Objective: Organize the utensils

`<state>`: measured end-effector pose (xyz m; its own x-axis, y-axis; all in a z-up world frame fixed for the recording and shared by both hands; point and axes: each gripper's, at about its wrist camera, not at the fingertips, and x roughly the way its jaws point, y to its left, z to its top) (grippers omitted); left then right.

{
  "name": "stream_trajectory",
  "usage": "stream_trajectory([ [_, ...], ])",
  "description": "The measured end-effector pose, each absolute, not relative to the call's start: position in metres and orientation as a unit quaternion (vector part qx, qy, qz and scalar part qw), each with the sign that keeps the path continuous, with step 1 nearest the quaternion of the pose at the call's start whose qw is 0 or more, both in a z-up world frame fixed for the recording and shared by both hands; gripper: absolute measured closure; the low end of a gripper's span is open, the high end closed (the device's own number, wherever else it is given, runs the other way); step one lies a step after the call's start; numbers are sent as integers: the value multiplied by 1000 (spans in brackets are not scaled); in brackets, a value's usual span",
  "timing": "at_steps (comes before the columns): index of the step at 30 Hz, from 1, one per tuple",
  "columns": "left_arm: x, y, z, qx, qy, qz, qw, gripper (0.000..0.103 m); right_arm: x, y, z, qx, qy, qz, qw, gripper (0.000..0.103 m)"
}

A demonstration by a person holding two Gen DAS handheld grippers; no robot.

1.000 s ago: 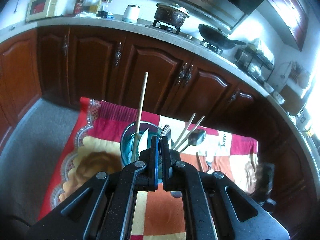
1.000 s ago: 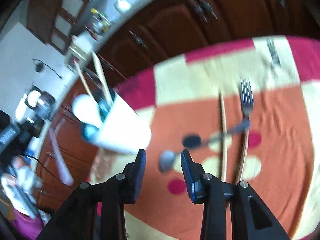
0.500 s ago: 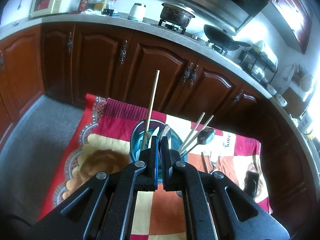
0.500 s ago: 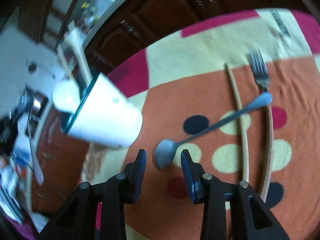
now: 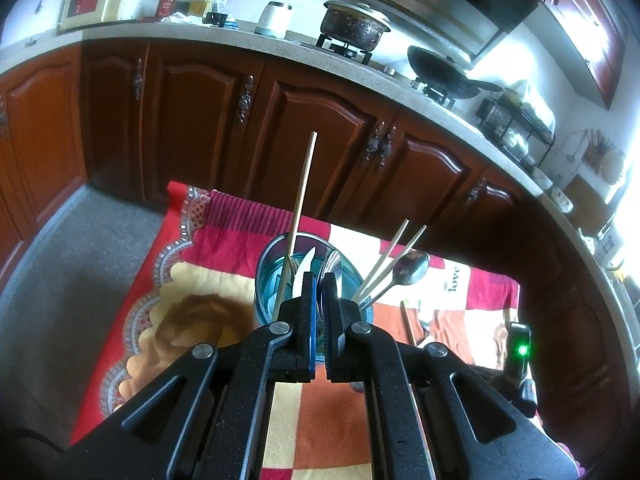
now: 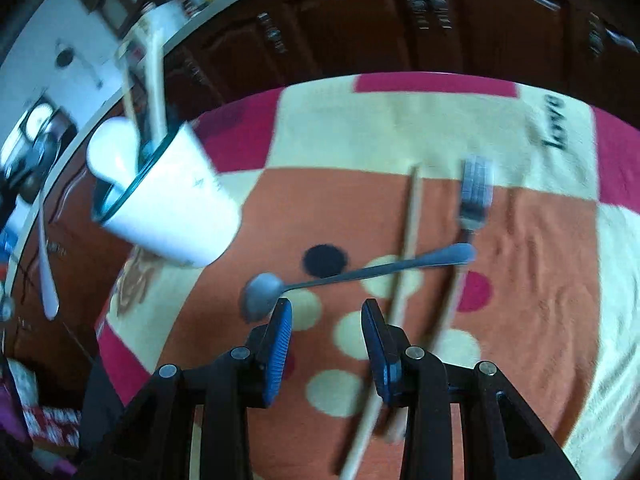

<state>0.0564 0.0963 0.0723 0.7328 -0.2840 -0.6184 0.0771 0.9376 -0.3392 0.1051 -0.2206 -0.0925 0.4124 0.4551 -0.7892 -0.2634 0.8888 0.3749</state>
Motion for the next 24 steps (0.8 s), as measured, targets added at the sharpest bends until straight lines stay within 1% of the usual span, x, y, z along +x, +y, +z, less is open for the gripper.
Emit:
stream_trajectory([
  [4,57,94,71,-147,354,-100,918,102,111,-244,-83,134,482,186,845,69],
  [8,55,92,70,-147,356,-102,917,102,131,-253,-81,131,479,150,855,69],
  [17,57,91,67,-147,361,-104,915,102,179,-273,-105,101,485,77,865,69],
  [20,60,95,68,-151,361,-100,915,102,192,-285,-116,107,487,74,864,69],
  [24,66,96,66,-151,366,-95,913,102,202,-290,-117,115,470,99,870,70],
])
